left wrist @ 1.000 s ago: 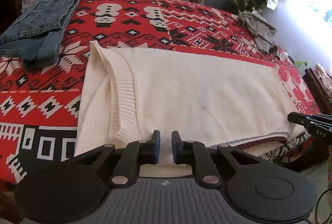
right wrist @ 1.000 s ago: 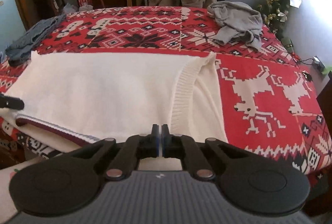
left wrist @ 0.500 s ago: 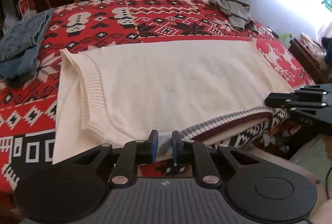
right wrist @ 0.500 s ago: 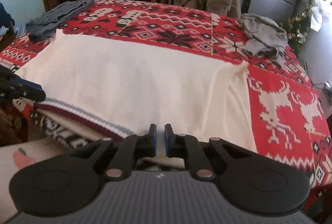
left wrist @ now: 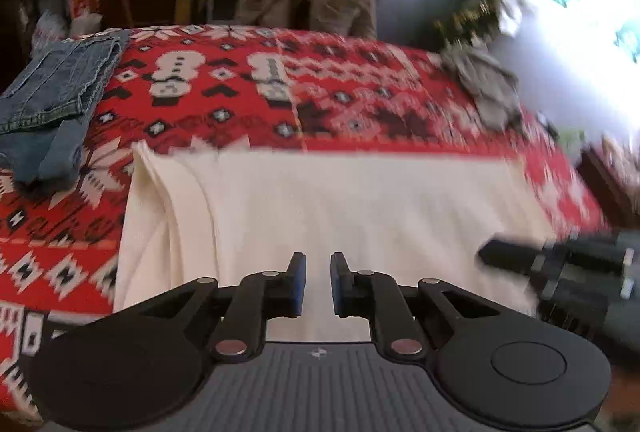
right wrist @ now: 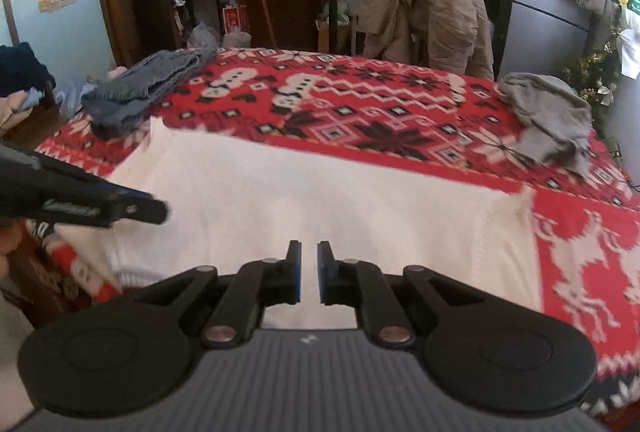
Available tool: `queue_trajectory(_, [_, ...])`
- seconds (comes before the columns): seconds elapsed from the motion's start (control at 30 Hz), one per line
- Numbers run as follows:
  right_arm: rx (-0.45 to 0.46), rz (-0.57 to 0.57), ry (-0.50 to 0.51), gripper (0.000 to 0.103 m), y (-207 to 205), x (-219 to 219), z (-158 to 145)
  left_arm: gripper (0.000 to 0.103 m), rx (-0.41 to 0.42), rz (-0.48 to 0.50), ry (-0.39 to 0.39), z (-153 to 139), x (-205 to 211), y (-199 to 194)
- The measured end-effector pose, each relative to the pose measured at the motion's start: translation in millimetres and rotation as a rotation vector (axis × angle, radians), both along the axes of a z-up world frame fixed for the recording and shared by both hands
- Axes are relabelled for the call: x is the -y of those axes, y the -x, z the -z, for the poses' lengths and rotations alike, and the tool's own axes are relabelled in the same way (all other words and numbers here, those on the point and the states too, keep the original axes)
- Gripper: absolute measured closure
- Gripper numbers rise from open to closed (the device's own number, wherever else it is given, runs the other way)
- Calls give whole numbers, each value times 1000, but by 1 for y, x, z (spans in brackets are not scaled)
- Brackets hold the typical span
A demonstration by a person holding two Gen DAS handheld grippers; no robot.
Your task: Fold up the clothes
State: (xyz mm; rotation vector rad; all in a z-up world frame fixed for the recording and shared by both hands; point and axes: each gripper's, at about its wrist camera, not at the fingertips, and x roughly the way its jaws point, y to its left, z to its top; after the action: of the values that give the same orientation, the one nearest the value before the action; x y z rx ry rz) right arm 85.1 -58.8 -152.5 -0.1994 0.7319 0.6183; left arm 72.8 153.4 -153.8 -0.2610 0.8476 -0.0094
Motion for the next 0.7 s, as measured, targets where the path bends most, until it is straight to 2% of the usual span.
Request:
queue_trajectory(0.2, [6,25,-37,95,-23,-34,6,90,-31,6,79,13,-2,-34])
queue_trajectory(0.37, [-30,25,-23,95,-33,-45,21,90,-42,58,19,20,10,-23])
queue_trajectory(0.5, [-59,15,10,95,-27,-37,35,90,-46,79,7,18,11,-7])
queue_trajectory(0.63, [-35,4,22,94,-16,-34,27,90,-23,57,41,10,10,-9])
queue_trajectory(0.7, [-9,10,9,94,-19,-34,19,90,0,53,87,6,9,-25])
